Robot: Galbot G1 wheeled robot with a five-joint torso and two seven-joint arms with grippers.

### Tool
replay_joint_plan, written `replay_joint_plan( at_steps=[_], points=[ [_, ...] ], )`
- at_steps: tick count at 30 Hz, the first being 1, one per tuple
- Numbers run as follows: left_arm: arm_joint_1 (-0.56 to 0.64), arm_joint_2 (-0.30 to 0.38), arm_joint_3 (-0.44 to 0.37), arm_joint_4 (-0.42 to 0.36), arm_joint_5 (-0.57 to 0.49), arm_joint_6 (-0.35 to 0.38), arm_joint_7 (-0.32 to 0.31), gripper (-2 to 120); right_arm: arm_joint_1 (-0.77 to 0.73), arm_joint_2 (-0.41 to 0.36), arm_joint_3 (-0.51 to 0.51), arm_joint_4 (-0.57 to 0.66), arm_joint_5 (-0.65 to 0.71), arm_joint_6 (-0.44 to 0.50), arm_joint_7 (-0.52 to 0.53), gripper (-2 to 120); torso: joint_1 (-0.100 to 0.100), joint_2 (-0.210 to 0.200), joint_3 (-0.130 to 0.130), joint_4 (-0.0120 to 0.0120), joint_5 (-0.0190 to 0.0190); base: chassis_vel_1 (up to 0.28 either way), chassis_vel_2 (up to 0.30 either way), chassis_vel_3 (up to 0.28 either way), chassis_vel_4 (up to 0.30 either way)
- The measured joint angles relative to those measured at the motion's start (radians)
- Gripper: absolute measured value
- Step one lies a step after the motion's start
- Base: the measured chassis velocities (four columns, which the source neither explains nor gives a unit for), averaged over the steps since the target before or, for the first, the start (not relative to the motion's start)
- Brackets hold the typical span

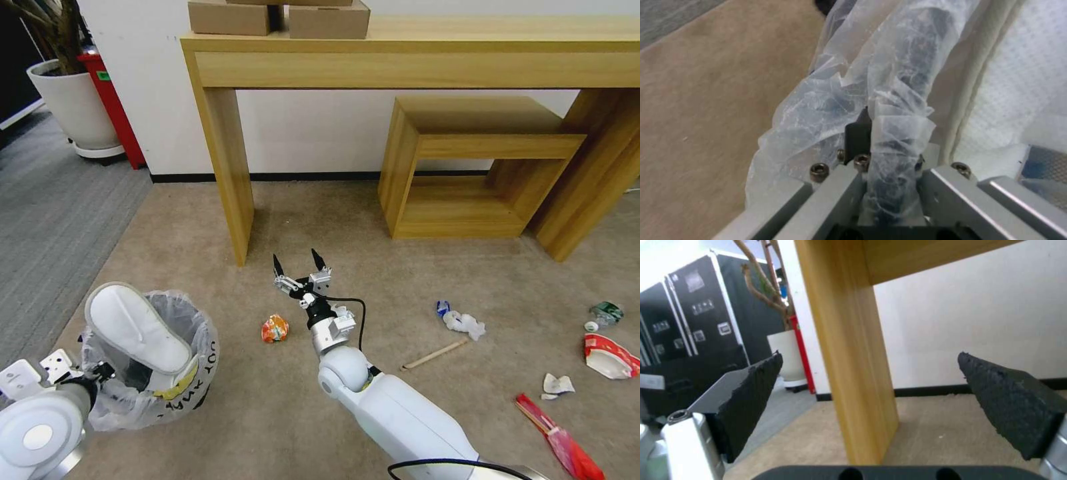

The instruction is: Pick up the trash bin and place the garbage on the floor into it.

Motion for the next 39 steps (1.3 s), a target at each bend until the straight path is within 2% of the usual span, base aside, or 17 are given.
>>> replay_joint_plan(
  at_steps=[9,12,13,16,17,19,21,22,24,28,39],
  points=[
    [-0.009,0.007,0.004,0.007,-0.001,0.0,0.003,0,0.024,-0.011,-0.023,-0.005,-0.013,-0.071,0.031,100,0.001,0.0,0.001,-0.0005,0.0001,-0.166,0.159,0.161,-0.169],
    [-0.011,0.014,0.005,0.011,-0.003,0.0,0.002,0,0.031,-0.026,-0.047,0.002,-0.006,-0.156,0.1,100,0.0,0.0,0.0,-0.0001,-0.0002,-0.011,0.026,0.021,-0.013],
    [-0.011,0.014,0.005,0.011,-0.003,0.0,0.002,0,0.031,-0.026,-0.047,0.002,-0.006,-0.156,0.1,100,0.0,0.0,0.0,-0.0001,-0.0002,0.0,0.0,0.0,0.0],
    [-0.014,0.025,0.006,0.013,-0.006,0.0,0.001,0,0.055,-0.052,-0.083,0.017,0.063,-0.316,0.156,100,0.0,0.0,0.0,0.0,0.0,0.044,-0.048,-0.037,0.041],
    [-0.014,0.025,0.006,0.013,-0.006,0.0,0.001,0,0.055,-0.052,-0.083,0.017,0.063,-0.316,0.156,100,0.0,0.0,0.0,0.0,0.0,0.026,-0.051,-0.034,0.025],
    [-0.016,0.027,0.009,0.013,-0.006,0.0,0.001,0,0.079,-0.065,-0.104,0.008,0.127,-0.41,0.165,100,0.0,0.0,0.0,-0.0001,-0.0001,0.0,0.0,0.0,0.0],
    [-0.015,0.028,0.011,0.014,-0.005,0.0,0.001,0,0.099,-0.073,-0.126,0.0,0.231,-0.557,0.203,100,0.0,0.0,0.0,-0.0002,0.0,0.0,0.0,0.0,0.0],
    [-0.015,0.028,0.011,0.014,-0.005,0.0,0.001,0,0.099,-0.073,-0.126,0.0,0.231,-0.557,0.203,100,0.0,0.0,0.0,-0.0002,0.0,0.0,0.0,0.0,0.0],
    [-0.014,0.028,0.014,0.018,-0.004,0.0,0.001,0,0.113,-0.075,-0.152,-0.017,0.309,-0.655,0.246,100,0.0,0.0,0.0,-0.0002,0.0,0.0,0.0,0.0,0.0],
    [-0.015,0.033,0.018,0.023,-0.002,0.001,0.002,0,0.12,-0.072,-0.193,-0.038,0.363,-0.747,0.267,100,0.0,0.0,0.0,-0.0002,-0.0001,0.0,0.0,0.0,0.0],
    [-0.02,0.027,0.037,0.039,0.016,0.003,0.005,0,0.14,-0.001,-0.272,-0.152,0.419,-0.779,0.277,100,0.0,0.0,0.0,-0.0001,-0.0002,0.0,0.0,0.0,0.0]
  ],
)
